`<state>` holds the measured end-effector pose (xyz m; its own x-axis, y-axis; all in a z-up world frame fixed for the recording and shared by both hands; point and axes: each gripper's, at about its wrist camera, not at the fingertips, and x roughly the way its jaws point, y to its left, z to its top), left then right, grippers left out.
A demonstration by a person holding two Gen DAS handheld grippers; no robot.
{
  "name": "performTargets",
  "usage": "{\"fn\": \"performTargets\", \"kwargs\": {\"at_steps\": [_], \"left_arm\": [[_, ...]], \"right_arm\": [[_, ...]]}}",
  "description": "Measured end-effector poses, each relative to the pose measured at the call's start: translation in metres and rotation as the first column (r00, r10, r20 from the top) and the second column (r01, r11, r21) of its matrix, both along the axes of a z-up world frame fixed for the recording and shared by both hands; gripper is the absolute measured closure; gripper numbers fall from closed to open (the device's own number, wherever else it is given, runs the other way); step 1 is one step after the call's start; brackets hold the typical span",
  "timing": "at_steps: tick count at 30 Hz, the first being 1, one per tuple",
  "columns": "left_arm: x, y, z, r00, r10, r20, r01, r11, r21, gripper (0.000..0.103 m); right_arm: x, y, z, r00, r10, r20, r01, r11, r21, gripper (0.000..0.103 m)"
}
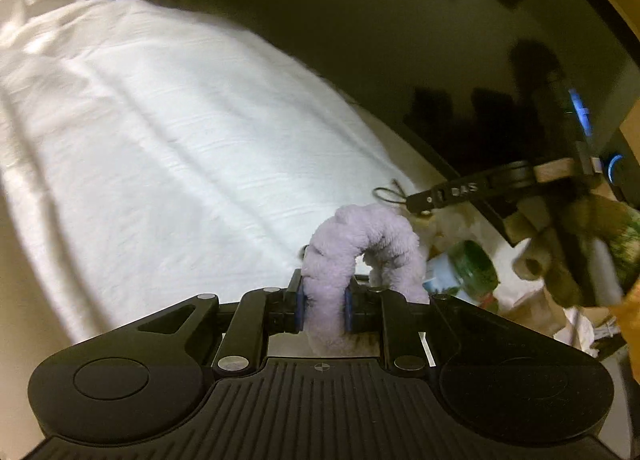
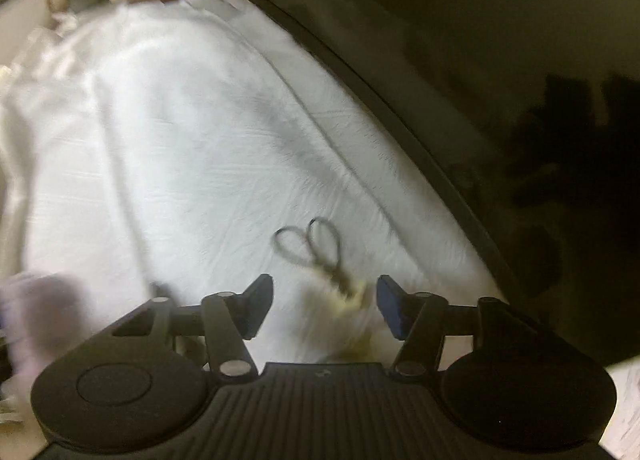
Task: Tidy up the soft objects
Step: 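Grasp the lilac wrist band with the left tool while the right tool grasps the earphone cord, then carry both items into the pink box and open both tools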
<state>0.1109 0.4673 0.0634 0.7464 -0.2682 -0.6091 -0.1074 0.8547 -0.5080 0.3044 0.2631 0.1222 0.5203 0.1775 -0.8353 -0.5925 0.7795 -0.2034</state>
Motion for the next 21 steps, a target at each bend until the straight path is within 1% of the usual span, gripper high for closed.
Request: {"fn": "performTargets", "kwargs": {"at_steps": [1,3,4,6,7,10,15,18,21], "left_arm": [[-0.003,0.003,-0.002,1.000,0.012,-0.006,-0.012,1.000,-0.001,0.082],[-0.008,0.011,-0.006,0.999,0.033,-0.023,-0.034,0.999,-0.007,0.082],[-0.011,0.014,-0.006,0.999,0.041,-0.030,-0.041,0.999,-0.009,0.082],[-0.011,0.016,-0.007,0.998,0.045,-0.044,-0.045,0.999,-0.003,0.082],[-0.009,0.016,-0.007,0.998,0.044,-0.051,-0.044,0.999,0.001,0.082],[-0.001,0.013,-0.003,0.998,0.034,-0.060,-0.034,0.999,-0.001,0.082],[0.020,0.001,0.002,0.998,0.008,-0.057,-0.008,1.000,0.001,0.082],[0.039,-0.017,0.009,0.998,-0.014,-0.059,0.016,0.999,0.028,0.082],[0.054,-0.038,0.027,0.997,-0.060,-0.042,0.063,0.995,0.079,0.082]], "right_arm": [[0.006,0.002,-0.005,1.000,-0.016,-0.015,0.016,1.000,-0.009,0.050],[0.013,0.004,-0.013,0.998,-0.033,-0.052,0.032,0.999,-0.008,0.058],[0.014,0.004,-0.016,0.997,-0.037,-0.069,0.037,0.999,-0.008,0.069],[0.011,0.002,-0.014,0.998,-0.042,-0.050,0.041,0.999,-0.009,0.081],[0.008,-0.001,-0.010,0.999,-0.037,-0.039,0.037,0.999,0.009,0.087],[-0.006,-0.015,0.015,0.999,-0.026,-0.032,0.030,0.993,0.117,0.087],[-0.038,-0.039,0.050,1.000,-0.008,-0.014,0.011,0.973,0.230,0.087],[-0.054,-0.055,0.066,1.000,-0.007,-0.008,0.009,0.959,0.285,0.087],[-0.071,-0.083,0.084,1.000,-0.027,0.009,0.022,0.934,0.356,0.087]]}}
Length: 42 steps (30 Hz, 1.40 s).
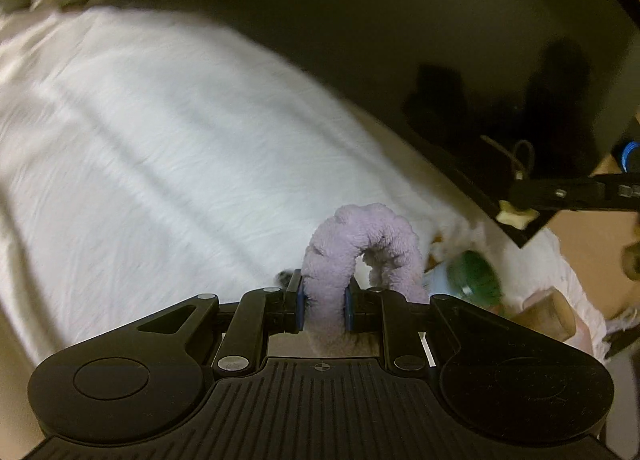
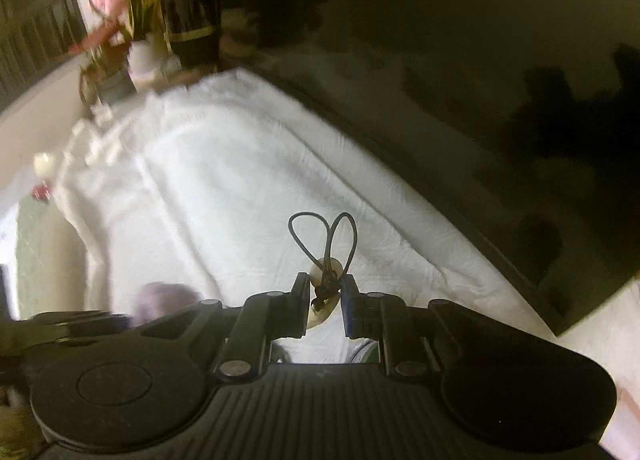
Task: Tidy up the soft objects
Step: 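Carry both items into the pink box and open both tools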
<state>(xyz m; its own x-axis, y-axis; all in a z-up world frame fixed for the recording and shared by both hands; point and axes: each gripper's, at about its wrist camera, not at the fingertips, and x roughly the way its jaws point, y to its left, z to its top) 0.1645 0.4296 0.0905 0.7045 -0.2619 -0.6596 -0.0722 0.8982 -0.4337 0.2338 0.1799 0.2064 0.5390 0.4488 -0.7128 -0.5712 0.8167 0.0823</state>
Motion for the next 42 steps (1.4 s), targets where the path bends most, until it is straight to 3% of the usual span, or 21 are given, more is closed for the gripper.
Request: {"fn": "performTargets", "kwargs": {"at_steps": [6,11,16,20,25,30,32,35,40,42], "left_arm": [[0.020,-0.059,0.040,0.991,-0.117,0.065,0.115,0.993,0.039,0.082],[0.028,-0.135,0.066,0.959,-0.265,0.104,0.262,0.964,0.043,0.082],[0.031,-0.223,0.080,0.887,-0.443,0.129,0.444,0.896,0.024,0.082],[0.032,-0.293,0.078,0.819,-0.562,0.117,0.565,0.825,0.011,0.082],[0.023,-0.364,0.067,0.740,-0.668,0.078,0.667,0.744,0.038,0.082],[0.033,-0.413,0.049,0.714,-0.700,0.012,0.699,0.713,0.058,0.082],[0.039,-0.428,0.042,0.710,-0.704,-0.019,0.703,0.708,0.071,0.082],[0.047,-0.446,0.026,0.683,-0.728,-0.062,0.730,0.679,0.076,0.082],[0.055,-0.483,-0.018,0.597,-0.773,-0.213,0.802,0.582,0.135,0.077],[0.056,-0.492,-0.033,0.593,-0.762,-0.260,0.805,0.558,0.200,0.075]], "right_arm": [[-0.030,-0.077,0.031,0.994,-0.097,0.051,0.092,0.992,0.089,0.087],[-0.064,-0.169,0.051,0.969,-0.221,0.107,0.206,0.969,0.137,0.087],[-0.095,-0.256,0.054,0.923,-0.350,0.162,0.331,0.934,0.135,0.087],[-0.106,-0.315,0.041,0.886,-0.440,0.143,0.423,0.896,0.136,0.087],[-0.110,-0.365,0.019,0.852,-0.509,0.126,0.488,0.857,0.164,0.087],[-0.094,-0.392,-0.014,0.829,-0.553,0.086,0.531,0.826,0.191,0.087],[-0.082,-0.396,-0.029,0.829,-0.554,0.075,0.533,0.824,0.192,0.087],[-0.062,-0.400,-0.051,0.836,-0.548,0.042,0.530,0.825,0.196,0.087],[-0.040,-0.396,-0.084,0.840,-0.543,-0.003,0.535,0.827,0.174,0.087],[-0.032,-0.393,-0.094,0.843,-0.538,-0.018,0.534,0.830,0.165,0.087]]}}
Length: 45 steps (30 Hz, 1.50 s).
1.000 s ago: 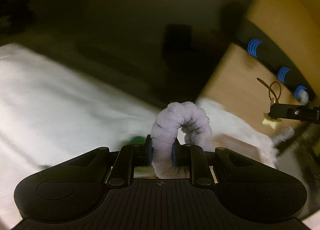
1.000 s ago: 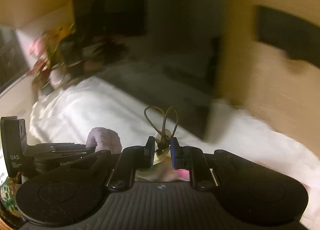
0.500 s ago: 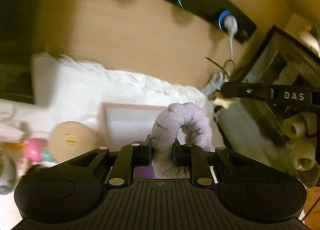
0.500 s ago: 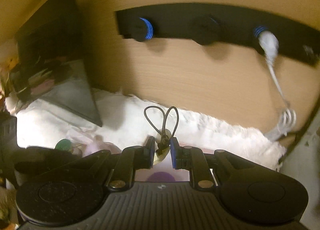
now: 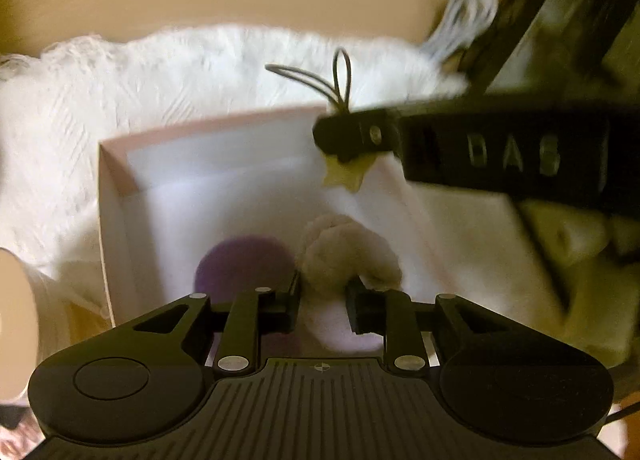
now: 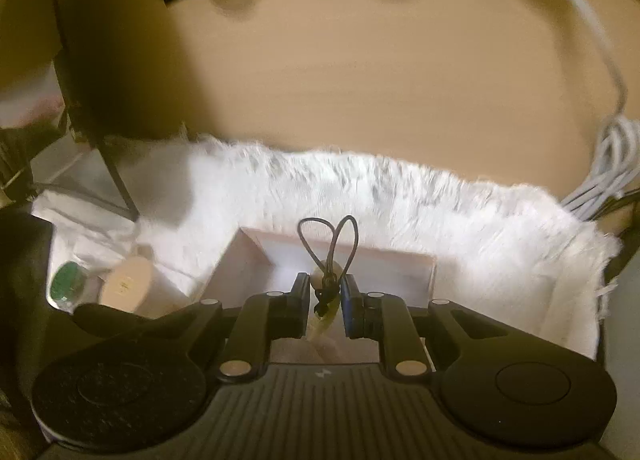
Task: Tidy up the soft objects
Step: 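Carry both items into the pink box and open both tools, then grasp the black USB cable with the left tool while the right tool grasps a tissue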
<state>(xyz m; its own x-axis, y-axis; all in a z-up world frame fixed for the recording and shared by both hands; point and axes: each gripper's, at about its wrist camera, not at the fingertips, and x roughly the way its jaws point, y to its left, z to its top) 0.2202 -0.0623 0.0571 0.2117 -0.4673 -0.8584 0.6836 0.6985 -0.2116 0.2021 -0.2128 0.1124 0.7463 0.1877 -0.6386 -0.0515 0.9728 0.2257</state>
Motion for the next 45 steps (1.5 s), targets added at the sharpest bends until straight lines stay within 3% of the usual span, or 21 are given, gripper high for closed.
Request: {"fn": "performTargets", "kwargs": {"at_steps": [7,11,14,16,19,22,26,34,36,38,41,45], "left_arm": [[-0.005,-0.016,-0.011,0.979,-0.073,0.191,0.040,0.985,0.169,0.072],[-0.004,-0.017,-0.014,0.972,-0.088,0.216,0.047,0.981,0.187,0.072],[-0.004,-0.018,-0.014,0.972,-0.086,0.219,0.044,0.980,0.192,0.073],[-0.004,-0.015,-0.012,0.978,-0.091,0.185,0.063,0.986,0.153,0.068],[-0.002,-0.007,-0.010,0.994,-0.065,0.085,0.065,0.998,0.009,0.068],[-0.009,0.009,0.004,0.996,-0.019,0.090,0.032,0.989,-0.143,0.068],[-0.012,0.033,0.017,0.988,0.093,0.126,-0.066,0.977,-0.203,0.068],[-0.034,0.111,0.049,0.943,0.289,0.163,-0.225,0.917,-0.328,0.069],[-0.045,0.137,0.052,0.919,0.344,0.190,-0.272,0.906,-0.325,0.068],[-0.056,0.171,0.053,0.880,0.438,0.185,-0.365,0.871,-0.330,0.068],[-0.064,0.237,0.045,0.770,0.627,0.117,-0.558,0.751,-0.355,0.069],[-0.073,0.330,0.029,0.561,0.827,0.023,-0.768,0.531,-0.358,0.069]], "right_arm": [[0.015,-0.002,-0.021,0.998,-0.034,-0.047,0.033,0.999,-0.022,0.085],[0.010,-0.007,-0.019,0.998,-0.055,-0.019,0.055,0.998,-0.007,0.071],[0.005,-0.009,-0.012,0.997,-0.078,0.003,0.078,0.997,-0.007,0.071],[0.002,-0.012,-0.009,0.996,-0.092,0.012,0.092,0.996,-0.002,0.070],[-0.003,-0.017,-0.004,0.993,-0.112,0.021,0.112,0.994,0.002,0.070],[-0.015,-0.021,0.002,0.989,-0.142,0.037,0.141,0.990,0.016,0.070],[-0.031,-0.025,0.006,0.984,-0.173,0.053,0.171,0.985,0.038,0.069],[-0.061,-0.017,0.006,0.980,-0.189,0.067,0.188,0.982,0.017,0.067],[-0.070,-0.004,0.008,0.984,-0.159,0.082,0.159,0.987,0.006,0.067],[-0.079,0.017,0.009,0.989,-0.108,0.104,0.111,0.994,-0.022,0.066],[-0.087,0.053,0.013,0.990,-0.020,0.140,0.031,0.996,-0.079,0.065],[-0.094,0.106,0.015,0.976,0.096,0.194,-0.068,0.987,-0.148,0.058]]}}
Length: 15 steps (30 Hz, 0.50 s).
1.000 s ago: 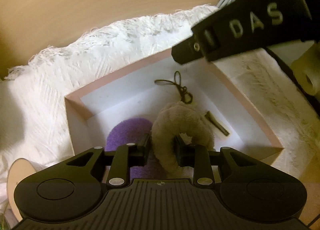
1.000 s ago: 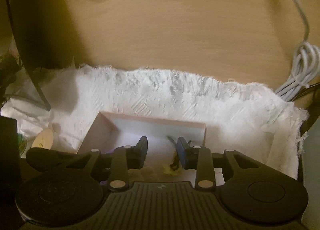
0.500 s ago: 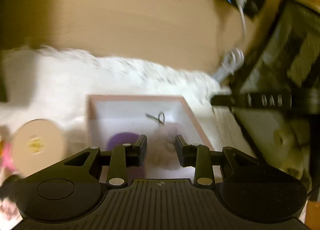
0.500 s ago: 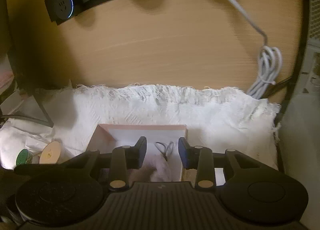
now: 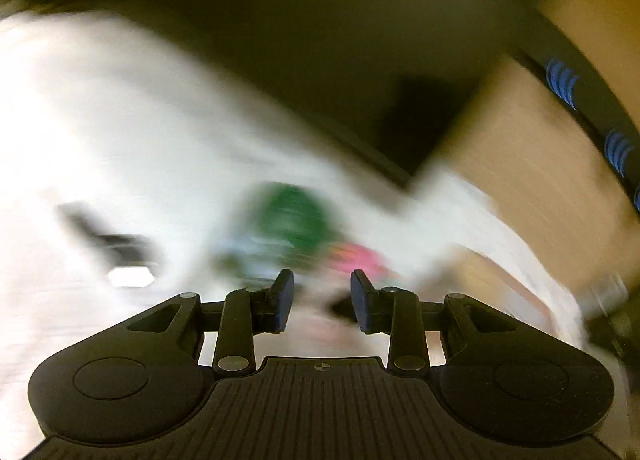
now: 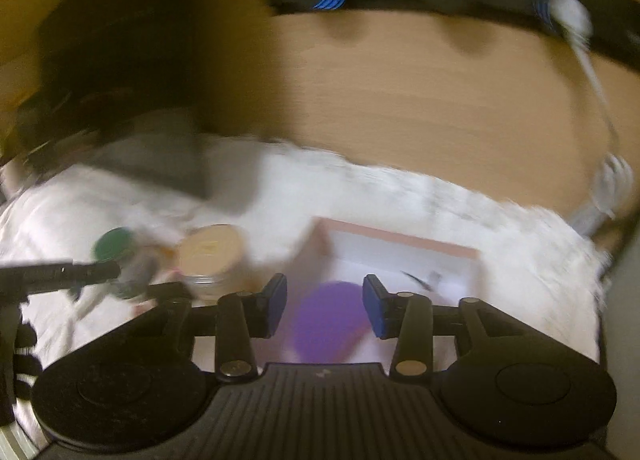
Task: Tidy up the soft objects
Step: 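Grasp the black USB cable with the left tool while the right tool grasps a tissue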
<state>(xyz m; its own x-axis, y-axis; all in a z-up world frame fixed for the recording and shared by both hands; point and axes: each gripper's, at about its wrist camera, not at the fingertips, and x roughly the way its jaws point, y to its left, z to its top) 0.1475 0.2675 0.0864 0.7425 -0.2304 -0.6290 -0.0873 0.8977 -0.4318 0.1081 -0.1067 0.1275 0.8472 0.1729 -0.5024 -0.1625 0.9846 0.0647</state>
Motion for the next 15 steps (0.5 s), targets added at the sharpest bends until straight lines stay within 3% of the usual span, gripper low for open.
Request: {"fn": "performTargets", "kwargs": {"at_steps": [3,6,11,15], "left_arm": [[-0.004,0.057,-0.010,0.984,0.176,-0.024,-0.177,0.983,-0.046,0.069],[0.003,0.096,-0.021,0.968,0.244,-0.062,-0.249,0.965,-0.088,0.069],[0.025,0.108,-0.036,0.971,0.211,-0.109,-0.218,0.974,-0.055,0.069],[0.035,0.102,-0.049,0.985,0.142,-0.099,-0.137,0.989,0.056,0.061]], "right_arm": [[0.004,0.035,-0.003,0.997,0.071,-0.008,-0.071,0.997,-0.019,0.057],[0.012,0.073,-0.015,0.990,0.133,-0.039,-0.135,0.989,-0.057,0.057],[0.026,0.125,-0.044,0.976,0.176,-0.126,-0.186,0.980,-0.069,0.057],[0.025,0.158,-0.065,0.964,0.198,-0.177,-0.217,0.972,-0.091,0.057]]}}
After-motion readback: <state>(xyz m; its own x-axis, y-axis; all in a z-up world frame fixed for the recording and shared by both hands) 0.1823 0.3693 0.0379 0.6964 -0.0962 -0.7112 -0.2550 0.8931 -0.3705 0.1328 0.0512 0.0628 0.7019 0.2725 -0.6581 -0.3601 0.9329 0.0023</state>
